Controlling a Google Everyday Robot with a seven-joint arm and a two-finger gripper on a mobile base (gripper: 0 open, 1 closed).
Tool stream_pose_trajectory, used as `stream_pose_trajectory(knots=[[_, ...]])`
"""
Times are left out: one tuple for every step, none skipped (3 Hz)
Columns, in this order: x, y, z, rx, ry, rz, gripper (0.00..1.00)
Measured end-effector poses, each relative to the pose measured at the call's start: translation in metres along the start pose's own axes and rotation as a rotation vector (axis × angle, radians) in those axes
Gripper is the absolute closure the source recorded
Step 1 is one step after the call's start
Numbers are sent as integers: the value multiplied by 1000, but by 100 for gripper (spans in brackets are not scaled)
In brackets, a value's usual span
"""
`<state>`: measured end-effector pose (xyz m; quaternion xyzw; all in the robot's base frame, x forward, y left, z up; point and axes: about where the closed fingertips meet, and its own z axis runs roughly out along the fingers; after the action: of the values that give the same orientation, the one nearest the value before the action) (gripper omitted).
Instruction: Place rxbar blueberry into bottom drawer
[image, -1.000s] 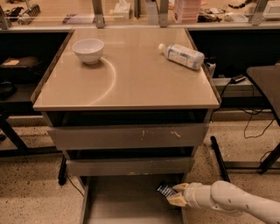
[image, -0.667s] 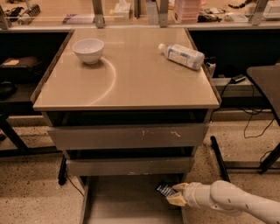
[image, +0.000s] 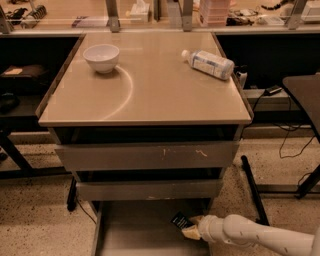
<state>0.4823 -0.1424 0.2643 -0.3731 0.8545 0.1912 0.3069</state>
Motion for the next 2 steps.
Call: stream_pose_trajectory(knots=[[47, 5, 76, 18, 17, 40, 100], [49, 18, 106, -18, 39, 27, 100]])
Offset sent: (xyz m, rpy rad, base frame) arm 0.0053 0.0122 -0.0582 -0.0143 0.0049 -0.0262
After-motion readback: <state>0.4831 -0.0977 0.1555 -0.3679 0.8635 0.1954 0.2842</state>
